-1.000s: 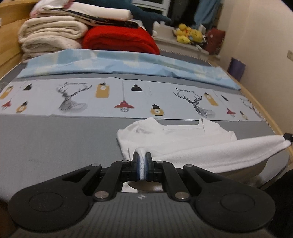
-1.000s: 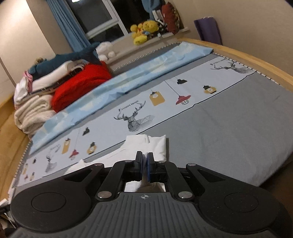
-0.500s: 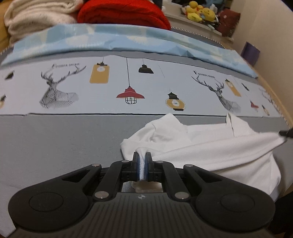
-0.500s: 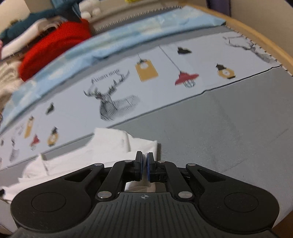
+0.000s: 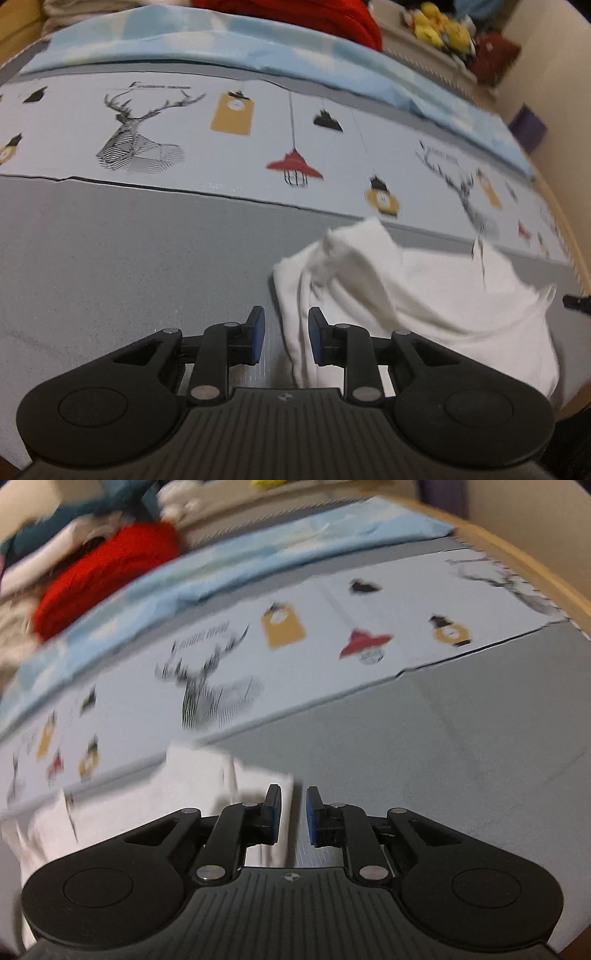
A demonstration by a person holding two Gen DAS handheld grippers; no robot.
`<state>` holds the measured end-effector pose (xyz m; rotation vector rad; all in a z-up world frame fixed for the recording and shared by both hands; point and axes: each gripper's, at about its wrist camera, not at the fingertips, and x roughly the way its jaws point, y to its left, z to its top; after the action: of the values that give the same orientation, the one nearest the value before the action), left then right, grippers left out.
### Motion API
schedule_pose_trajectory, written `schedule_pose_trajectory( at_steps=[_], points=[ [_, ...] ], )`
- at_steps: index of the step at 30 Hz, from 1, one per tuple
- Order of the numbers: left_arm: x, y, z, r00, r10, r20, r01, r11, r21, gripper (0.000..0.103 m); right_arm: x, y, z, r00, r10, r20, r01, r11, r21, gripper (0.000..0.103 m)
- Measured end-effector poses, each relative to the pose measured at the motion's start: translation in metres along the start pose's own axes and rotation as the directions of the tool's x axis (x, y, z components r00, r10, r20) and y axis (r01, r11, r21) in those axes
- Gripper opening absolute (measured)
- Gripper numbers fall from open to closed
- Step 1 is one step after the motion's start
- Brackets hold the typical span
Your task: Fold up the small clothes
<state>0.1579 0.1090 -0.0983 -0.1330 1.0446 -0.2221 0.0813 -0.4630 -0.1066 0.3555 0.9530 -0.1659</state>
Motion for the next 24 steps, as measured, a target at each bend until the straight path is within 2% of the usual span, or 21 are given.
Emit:
schedule_pose_trajectory(
  at_steps=[3,6,9,12,16,19,24],
  points=[
    [0.006,-0.008,0.000,1.000,-0.001,-0.015,0.002,0.998,0.058,0.037,0.010,0.008,-0.011,0.998,0.000,-0.055,-0.006,0.993,-0.116,0.018],
    [0.021,-0.017,0.007,0.999,0.014,-0.041,-0.009,0.993,0.122,0.047,0.018,0.018,-0.015,0.998,-0.013,-0.060,0.000,0.979,-0.206,0.023],
    [0.037,-0.025,0.015,0.999,0.019,-0.048,-0.011,0.986,0.167,0.048,0.029,0.026,-0.015,0.997,-0.022,-0.068,0.004,0.967,-0.254,0.024],
    [0.049,-0.029,0.022,0.999,0.013,-0.038,-0.006,0.985,0.172,0.048,0.039,0.032,-0.012,0.998,-0.020,-0.056,0.002,0.953,-0.304,0.031],
    [0.061,-0.033,0.029,1.000,0.029,-0.006,-0.028,0.984,0.177,0.048,0.054,0.039,-0.007,0.999,-0.018,-0.039,0.003,0.938,-0.348,0.034],
    [0.065,-0.040,0.034,1.000,-0.004,-0.004,0.005,0.983,0.181,0.048,0.063,0.045,-0.003,0.999,0.002,-0.036,-0.015,0.932,-0.361,0.035],
    [0.074,-0.062,0.034,1.000,0.030,-0.001,-0.028,0.961,0.275,0.047,0.072,0.060,0.000,0.999,0.029,-0.041,-0.043,0.918,-0.393,0.035]
  ],
)
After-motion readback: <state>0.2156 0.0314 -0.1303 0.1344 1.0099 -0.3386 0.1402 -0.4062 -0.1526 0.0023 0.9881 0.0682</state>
